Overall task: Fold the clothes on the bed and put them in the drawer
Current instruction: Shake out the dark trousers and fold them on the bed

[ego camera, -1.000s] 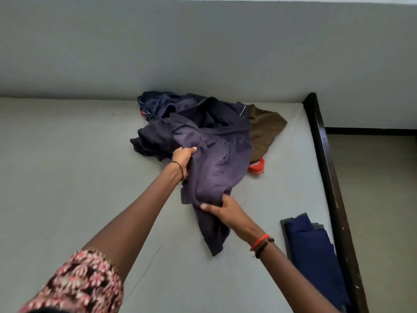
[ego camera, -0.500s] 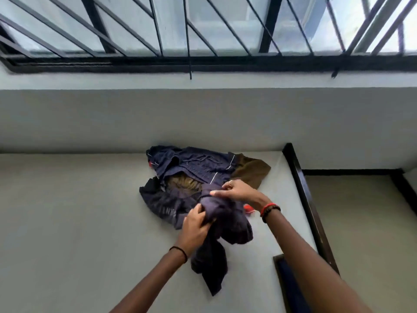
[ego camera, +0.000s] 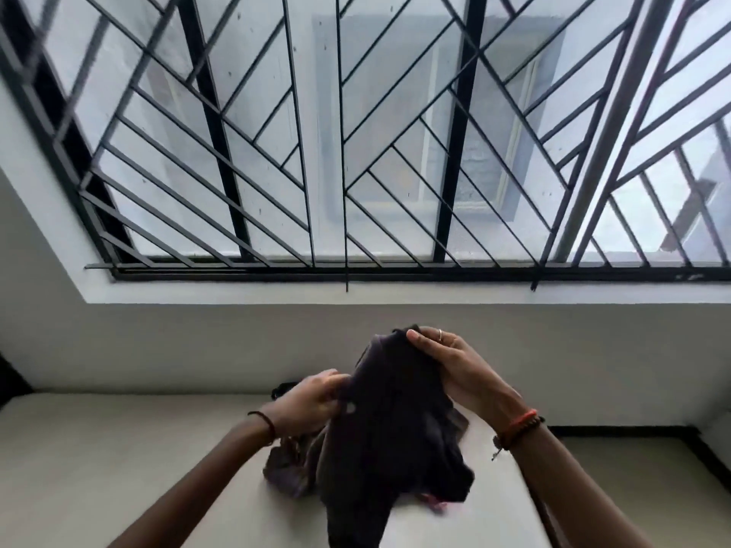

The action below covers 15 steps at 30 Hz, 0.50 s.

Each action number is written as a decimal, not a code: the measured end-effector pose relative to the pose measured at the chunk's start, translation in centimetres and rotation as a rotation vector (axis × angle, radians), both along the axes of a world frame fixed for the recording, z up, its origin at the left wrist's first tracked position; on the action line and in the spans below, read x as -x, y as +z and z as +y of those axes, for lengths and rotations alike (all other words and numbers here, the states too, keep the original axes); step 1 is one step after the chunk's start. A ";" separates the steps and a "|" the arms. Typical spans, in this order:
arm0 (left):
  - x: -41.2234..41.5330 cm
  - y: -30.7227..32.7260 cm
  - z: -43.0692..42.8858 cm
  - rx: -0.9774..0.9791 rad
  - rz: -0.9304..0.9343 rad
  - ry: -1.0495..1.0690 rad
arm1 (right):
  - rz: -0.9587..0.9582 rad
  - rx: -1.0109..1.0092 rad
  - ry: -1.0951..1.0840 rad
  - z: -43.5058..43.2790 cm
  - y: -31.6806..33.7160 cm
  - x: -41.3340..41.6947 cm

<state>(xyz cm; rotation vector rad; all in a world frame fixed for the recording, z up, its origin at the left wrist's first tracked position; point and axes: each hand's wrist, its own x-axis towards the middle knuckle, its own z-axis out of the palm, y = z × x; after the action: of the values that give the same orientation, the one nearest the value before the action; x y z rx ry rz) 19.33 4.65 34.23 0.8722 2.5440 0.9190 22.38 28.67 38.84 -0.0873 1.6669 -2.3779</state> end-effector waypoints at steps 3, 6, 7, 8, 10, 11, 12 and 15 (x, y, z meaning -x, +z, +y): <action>1.5 9.4 0.7 -0.141 0.083 -0.009 | 0.111 -0.070 -0.066 -0.4 7.4 0.1; 1.2 17.7 2.8 -0.378 0.467 -0.031 | 0.239 -0.261 -0.126 -0.9 13.7 -0.1; 0.8 19.7 3.6 -0.418 0.637 -0.058 | 0.246 -0.289 -0.161 -0.9 15.2 0.1; 0.2 21.9 4.6 -0.408 0.788 -0.109 | 0.238 -0.298 -0.197 -0.9 17.1 0.1; -0.9 24.7 6.5 -0.274 0.963 -0.285 | 0.261 -0.343 -0.237 -0.7 20.0 0.8; -1.4 25.7 7.5 -0.177 1.024 -0.392 | 0.287 -0.402 -0.260 -0.4 21.6 0.9; -1.9 26.4 8.5 -0.060 1.070 -0.460 | 0.307 -0.459 -0.273 -0.5 23.0 0.9; -0.7 27.7 10.2 0.306 1.271 -0.513 | 0.326 -0.589 -0.278 -0.6 26.2 0.7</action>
<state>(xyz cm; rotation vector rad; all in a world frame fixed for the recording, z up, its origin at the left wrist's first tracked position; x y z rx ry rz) 19.98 14.88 61.98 2.3531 2.8585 -0.3613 21.64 28.10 65.07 -0.1528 2.6198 -2.0127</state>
